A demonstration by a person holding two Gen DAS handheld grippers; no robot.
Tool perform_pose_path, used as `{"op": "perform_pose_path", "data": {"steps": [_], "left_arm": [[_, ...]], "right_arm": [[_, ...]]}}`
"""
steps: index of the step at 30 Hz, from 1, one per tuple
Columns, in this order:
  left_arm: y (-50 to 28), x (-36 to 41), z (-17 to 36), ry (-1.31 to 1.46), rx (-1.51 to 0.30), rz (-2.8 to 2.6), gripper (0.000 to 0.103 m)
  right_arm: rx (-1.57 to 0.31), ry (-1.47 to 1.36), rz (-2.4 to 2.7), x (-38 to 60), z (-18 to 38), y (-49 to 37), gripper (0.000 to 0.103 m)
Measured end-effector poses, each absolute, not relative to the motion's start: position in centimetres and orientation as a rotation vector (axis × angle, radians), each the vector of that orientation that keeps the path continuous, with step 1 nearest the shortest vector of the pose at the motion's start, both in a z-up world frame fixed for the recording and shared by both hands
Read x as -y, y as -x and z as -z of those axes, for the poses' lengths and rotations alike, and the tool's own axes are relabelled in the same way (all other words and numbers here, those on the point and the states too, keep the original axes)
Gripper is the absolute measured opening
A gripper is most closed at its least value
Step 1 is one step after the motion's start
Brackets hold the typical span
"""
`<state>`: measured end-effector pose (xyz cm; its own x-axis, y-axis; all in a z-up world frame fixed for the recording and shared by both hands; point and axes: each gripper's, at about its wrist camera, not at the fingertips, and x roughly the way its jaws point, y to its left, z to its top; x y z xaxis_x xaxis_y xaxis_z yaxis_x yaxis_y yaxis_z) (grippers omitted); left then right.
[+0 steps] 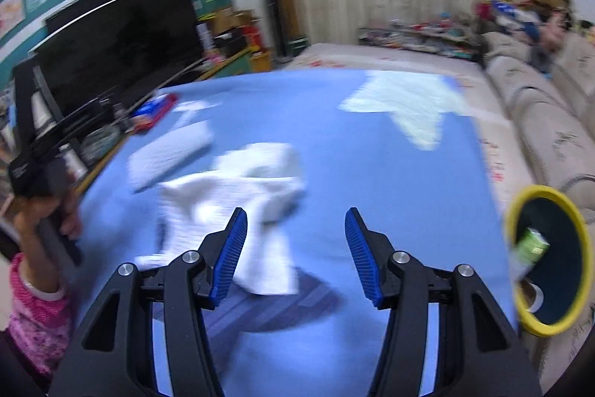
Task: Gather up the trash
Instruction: 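Move the right gripper to the white towel and grasp it, then carry the white towel with the right gripper into the bin and release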
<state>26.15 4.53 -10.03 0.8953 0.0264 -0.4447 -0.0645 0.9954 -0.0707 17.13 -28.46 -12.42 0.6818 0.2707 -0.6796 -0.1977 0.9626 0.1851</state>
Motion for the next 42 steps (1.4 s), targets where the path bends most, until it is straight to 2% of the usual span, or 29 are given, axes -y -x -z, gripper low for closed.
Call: {"op": "perform_pose_path", "data": {"steps": [11,12,14,15,16,30,35,42], "left_arm": [[-25.5,-1.9,9.8,0.091,-0.460,-0.028,0.098],[-25.5,-1.8,9.8,0.091,-0.460,-0.027,0.098],[-25.5,-1.8,9.9,0.094,-0.462,-0.028,0.098],[-25.3,-1.9,9.8,0.095,-0.464,-0.027,0.098],[-25.4,-1.9,9.9,0.097,-0.466,-0.026,0.098],[-25.4,-0.9,10.1,0.092,-0.476,-0.012,0.098],[-25.4,0.1,10.4,0.082,-0.498,0.037,0.098],[-25.6,3.4,12.0,0.032,-0.565,0.163,0.098]], "right_arm": [[-0.861,-0.078,-0.345,24.6,14.5,-19.6,0.050],[-0.862,-0.074,-0.347,24.6,14.6,-19.6,0.035],[-0.856,-0.071,-0.350,24.4,14.5,-19.6,0.016],[-0.845,-0.074,-0.351,24.5,14.3,-19.5,0.008],[-0.824,-0.077,-0.348,24.7,13.7,-19.3,0.006],[-0.504,-0.092,-0.231,31.8,1.0,-15.3,0.004],[-0.487,-0.106,-0.101,36.6,0.6,-14.1,0.004],[-0.546,-0.204,0.149,46.7,4.0,-12.9,0.004]]}}
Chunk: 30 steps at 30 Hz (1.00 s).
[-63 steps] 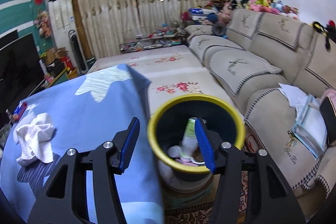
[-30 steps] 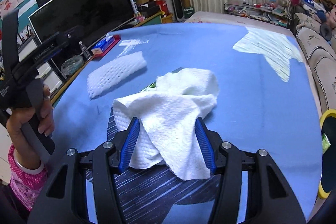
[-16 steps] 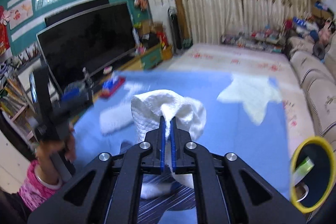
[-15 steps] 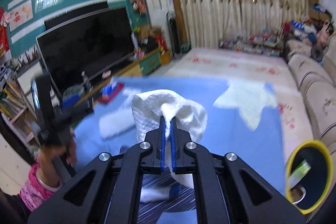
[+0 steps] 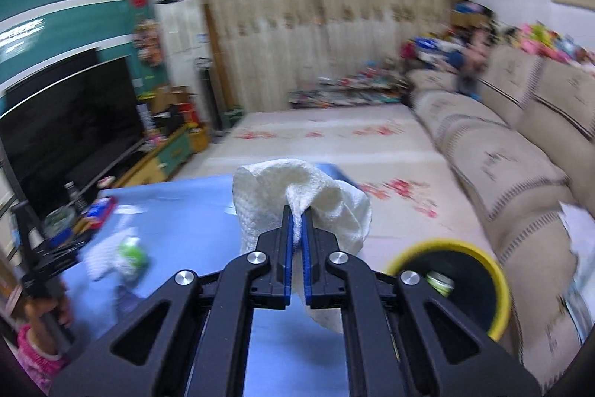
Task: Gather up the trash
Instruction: 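Carry the white towel with the right gripper into the bin and release, then grasp the green-lidded jar with the left gripper and lift it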
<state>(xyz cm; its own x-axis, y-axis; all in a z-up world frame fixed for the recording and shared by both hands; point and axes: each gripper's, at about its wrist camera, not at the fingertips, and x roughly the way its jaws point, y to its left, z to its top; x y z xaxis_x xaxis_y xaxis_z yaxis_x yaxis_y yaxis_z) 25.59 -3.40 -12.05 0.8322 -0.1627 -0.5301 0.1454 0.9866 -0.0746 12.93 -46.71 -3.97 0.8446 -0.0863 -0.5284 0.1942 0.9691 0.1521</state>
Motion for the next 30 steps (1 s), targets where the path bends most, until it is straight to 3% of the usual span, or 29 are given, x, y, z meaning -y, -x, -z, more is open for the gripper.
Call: {"op": "perform_pose_path", "data": {"steps": [7,8,11,12,25,27,30], "left_arm": [[-25.8,6.5,13.8,-0.020,-0.640,0.247,0.098],[-25.9,6.8,14.0,-0.028,-0.649,0.250,0.098],[-26.2,7.3,14.5,-0.039,-0.670,0.253,0.098],[-26.3,7.4,14.6,-0.042,-0.677,0.254,0.098],[-28.3,8.5,16.7,-0.074,-0.782,0.236,0.098],[-28.5,8.6,16.9,-0.081,-0.793,0.223,0.094],[-29.2,8.7,17.5,-0.084,-0.825,0.212,0.080]], "right_arm": [[-0.678,-0.283,0.367,54.6,10.3,-13.1,0.006],[-0.705,-0.288,0.401,55.5,11.5,-13.4,0.010],[-0.739,-0.296,0.462,56.7,13.6,-13.7,0.040],[-0.744,-0.298,0.471,56.9,14.1,-13.6,0.041],[-0.757,-0.297,0.381,53.9,15.5,-14.1,0.042],[-0.760,-0.299,0.373,53.8,15.6,-14.2,0.042],[-0.760,-0.307,0.364,53.8,15.9,-14.1,0.042]]}}
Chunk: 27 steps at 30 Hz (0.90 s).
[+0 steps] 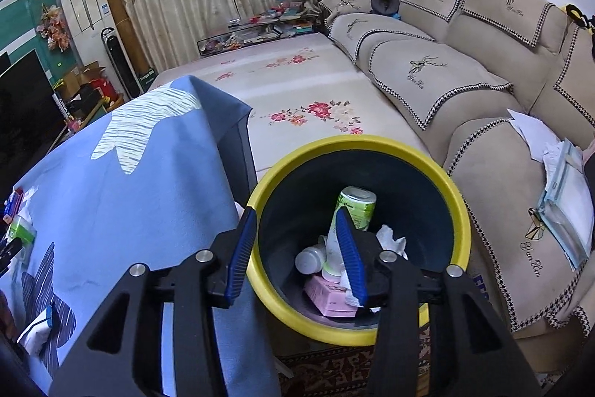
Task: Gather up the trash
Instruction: 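Grasp the green-lidded jar with the left gripper and lift it, then carry the green-lidded jar with the left gripper into the bin and release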
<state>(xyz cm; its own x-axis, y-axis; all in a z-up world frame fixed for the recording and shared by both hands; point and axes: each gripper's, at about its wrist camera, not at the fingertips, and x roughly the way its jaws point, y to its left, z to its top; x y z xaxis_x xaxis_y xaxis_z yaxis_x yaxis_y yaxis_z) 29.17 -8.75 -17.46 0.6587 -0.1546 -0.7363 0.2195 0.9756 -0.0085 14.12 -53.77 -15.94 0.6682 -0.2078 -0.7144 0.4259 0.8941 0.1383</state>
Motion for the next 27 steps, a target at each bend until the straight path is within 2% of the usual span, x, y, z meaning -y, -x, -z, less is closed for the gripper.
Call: {"op": "perform_pose_path", "data": {"steps": [2,4,17,27], "left_arm": [[-29.6,8.9,17.9,-0.083,-0.851,0.215,0.059],[-29.7,8.8,18.3,-0.084,-0.863,0.200,0.050],[-26.8,10.7,13.7,-0.063,-0.792,0.285,0.049],[-22.6,22.8,9.8,-0.138,-0.776,0.595,0.049]], "right_arm": [[-0.759,-0.312,0.360,53.9,16.1,-14.0,0.042],[-0.757,-0.319,0.360,54.3,16.1,-13.7,0.042],[-0.736,-0.376,0.365,55.9,16.5,-11.5,0.042],[-0.697,-0.384,0.408,57.1,16.2,-8.6,0.042]]}}
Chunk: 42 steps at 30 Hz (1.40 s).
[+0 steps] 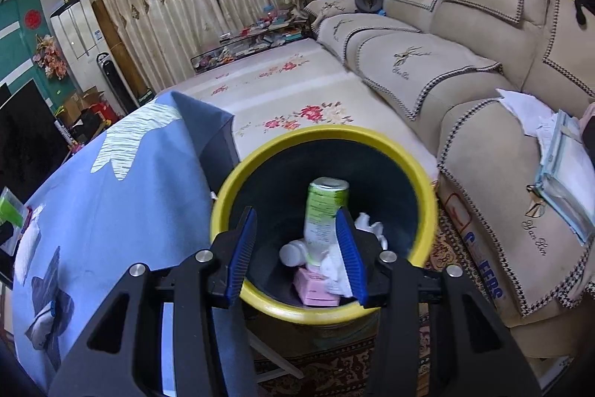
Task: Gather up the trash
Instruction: 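Carry the green-lidded jar with the left gripper into the bin and release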
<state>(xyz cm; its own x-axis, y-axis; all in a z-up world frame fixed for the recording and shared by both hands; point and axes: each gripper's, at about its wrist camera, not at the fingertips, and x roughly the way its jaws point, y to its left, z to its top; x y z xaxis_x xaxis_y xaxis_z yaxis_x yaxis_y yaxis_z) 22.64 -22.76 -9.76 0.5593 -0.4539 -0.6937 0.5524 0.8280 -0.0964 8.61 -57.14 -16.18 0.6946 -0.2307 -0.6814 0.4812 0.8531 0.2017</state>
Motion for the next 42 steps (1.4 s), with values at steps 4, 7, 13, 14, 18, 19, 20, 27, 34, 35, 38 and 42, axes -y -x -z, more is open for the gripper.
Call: {"op": "perform_pose_path", "data": {"steps": [4,7,13,14,18,19,20,27,34,35,38,42], "left_arm": [[-21.5,28.8,9.7,-0.152,-0.796,0.699,0.049],[-20.7,34.2,10.3,-0.188,-0.818,0.775,0.049],[-19.7,44.7,12.2,-0.284,-0.866,0.859,0.049],[-19.7,46.5,12.7,-0.307,-0.878,0.865,0.049],[-20.5,51.7,14.9,-0.329,-0.926,0.874,0.049],[-20.9,52.7,15.5,-0.331,-0.935,0.873,0.050],[-21.1,53.5,16.1,-0.337,-0.942,0.872,0.050],[-21.5,53.9,15.6,-0.322,-0.897,0.856,0.074],[-19.8,43.2,9.0,-0.216,-0.772,0.850,0.085],[-19.7,40.9,8.0,-0.202,-0.743,0.830,0.086],[-19.9,34.2,5.4,-0.181,-0.648,0.722,0.089],[-20.7,25.4,3.3,-0.155,-0.563,0.541,0.089]], "right_arm": [[-0.696,-0.366,0.476,58.8,16.3,-7.1,0.042],[-0.691,-0.371,0.513,59.9,16.5,-6.0,0.042],[-0.680,-0.381,0.549,61.5,16.7,-4.2,0.043],[-0.678,-0.379,0.555,61.7,16.7,-4.0,0.043],[-0.671,-0.385,0.564,62.5,16.7,-3.3,0.043],[-0.670,-0.387,0.568,62.6,16.7,-3.1,0.043],[-0.670,-0.387,0.570,62.7,16.7,-2.9,0.044],[-0.669,-0.392,0.565,62.7,16.6,-2.6,0.046],[-0.681,-0.360,0.514,59.9,16.1,-4.1,0.047],[-0.684,-0.352,0.494,59.2,16.0,-4.6,0.047],[-0.691,-0.336,0.426,56.7,15.5,-5.9,0.047],[-0.709,-0.289,0.323,52.3,14.8,-8.3,0.048]]}}
